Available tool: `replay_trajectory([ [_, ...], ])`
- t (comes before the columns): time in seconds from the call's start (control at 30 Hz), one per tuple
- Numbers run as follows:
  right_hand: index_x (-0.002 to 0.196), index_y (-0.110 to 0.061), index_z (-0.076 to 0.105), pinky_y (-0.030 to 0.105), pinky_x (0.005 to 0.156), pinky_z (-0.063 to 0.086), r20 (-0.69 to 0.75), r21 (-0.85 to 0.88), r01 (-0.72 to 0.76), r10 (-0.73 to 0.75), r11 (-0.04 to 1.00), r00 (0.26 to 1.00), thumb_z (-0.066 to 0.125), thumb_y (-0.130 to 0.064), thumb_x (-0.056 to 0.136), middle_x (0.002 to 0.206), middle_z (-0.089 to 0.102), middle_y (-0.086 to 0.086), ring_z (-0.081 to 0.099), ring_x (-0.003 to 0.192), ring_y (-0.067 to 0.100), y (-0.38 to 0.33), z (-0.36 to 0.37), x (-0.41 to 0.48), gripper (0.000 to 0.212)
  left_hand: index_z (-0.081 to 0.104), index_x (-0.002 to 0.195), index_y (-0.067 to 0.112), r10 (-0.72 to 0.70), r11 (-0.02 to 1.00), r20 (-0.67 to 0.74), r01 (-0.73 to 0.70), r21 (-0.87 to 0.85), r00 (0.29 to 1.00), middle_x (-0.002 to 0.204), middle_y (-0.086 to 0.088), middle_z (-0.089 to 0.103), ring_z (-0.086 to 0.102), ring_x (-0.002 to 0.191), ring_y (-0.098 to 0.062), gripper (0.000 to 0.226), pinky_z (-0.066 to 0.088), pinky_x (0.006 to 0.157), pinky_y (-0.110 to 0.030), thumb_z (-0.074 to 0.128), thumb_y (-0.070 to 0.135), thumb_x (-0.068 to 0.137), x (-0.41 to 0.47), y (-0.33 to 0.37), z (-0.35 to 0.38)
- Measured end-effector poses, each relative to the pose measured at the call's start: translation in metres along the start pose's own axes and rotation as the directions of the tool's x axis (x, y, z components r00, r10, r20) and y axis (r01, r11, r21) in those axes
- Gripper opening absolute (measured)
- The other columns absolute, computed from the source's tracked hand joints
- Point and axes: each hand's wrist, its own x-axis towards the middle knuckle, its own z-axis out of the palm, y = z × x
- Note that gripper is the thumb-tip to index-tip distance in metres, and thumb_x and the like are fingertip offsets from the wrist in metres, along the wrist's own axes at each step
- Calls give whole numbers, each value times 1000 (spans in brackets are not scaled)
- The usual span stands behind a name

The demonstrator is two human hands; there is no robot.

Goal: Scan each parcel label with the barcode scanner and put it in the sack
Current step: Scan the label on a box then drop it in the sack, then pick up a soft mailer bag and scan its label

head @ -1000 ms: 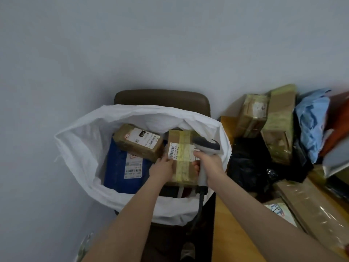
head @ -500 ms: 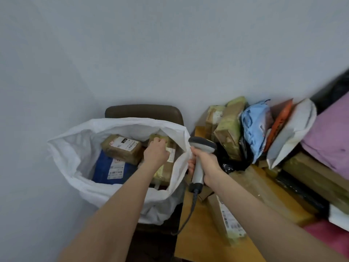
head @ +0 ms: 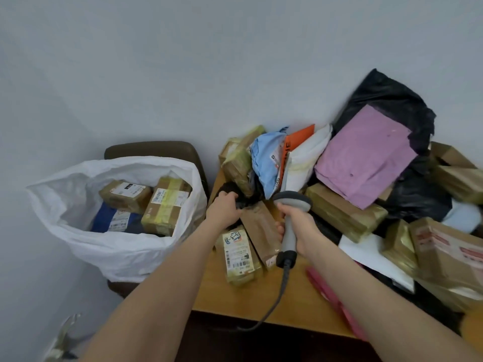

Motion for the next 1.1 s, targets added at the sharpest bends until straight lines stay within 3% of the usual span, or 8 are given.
replay_trajectory([
  [0.13,102,-4,58,21,40,42,-91,-9,30,-31,1000,995,70,-25,88,62,58,9,52,45,15,-5,-40,4,28,36,144,15,-25,1000,95,26,-12,995,142,-10,37,53,116,-27,56,50,90,-37,56,25,92,-10,22,32],
  [0.3,87,-6,57,21,40,42,-178,12,67,-64,998,982,69,-23,88,58,56,9,50,46,16,-12,-59,8,21,37,144,15,-1,998,113,9,-65,994,141,-9,39,49,123,-27,60,46,97,-37,59,26,90,-3,41,56],
  [0.53,88,-7,56,25,45,44,-275,72,191,-164,979,947,69,-22,88,56,56,9,50,44,16,-54,-96,6,21,43,140,10,200,956,24,-190,-225,980,137,-9,48,50,121,-25,58,45,96,-37,61,29,88,35,123,44],
  [0.73,83,-5,58,26,47,45,-360,143,272,-206,951,910,68,-19,89,59,56,11,50,46,18,-98,-151,18,19,33,145,7,330,884,7,-306,-353,944,141,-11,45,44,130,-29,81,40,103,-37,72,34,79,77,221,44],
  [0.93,84,-2,61,27,45,43,-367,223,304,-209,926,906,70,-17,86,48,55,8,48,40,18,-142,-210,52,17,9,153,8,257,900,-28,-250,-357,966,156,-14,24,27,142,-30,114,27,115,-46,81,43,70,160,297,35],
  [1.03,79,-3,60,23,41,42,-348,249,287,-191,925,918,69,-15,86,52,54,9,47,37,15,-159,-235,64,16,-4,153,5,174,933,1,-165,-320,985,159,-17,8,14,146,-31,121,19,118,-44,81,40,73,187,319,38],
  [1.1,76,-4,59,24,43,42,-340,263,285,-188,922,921,68,-15,86,54,55,10,47,39,16,-169,-249,70,17,-5,152,5,122,943,26,-108,-314,992,159,-18,8,16,145,-33,122,21,117,-45,81,40,73,197,326,41],
])
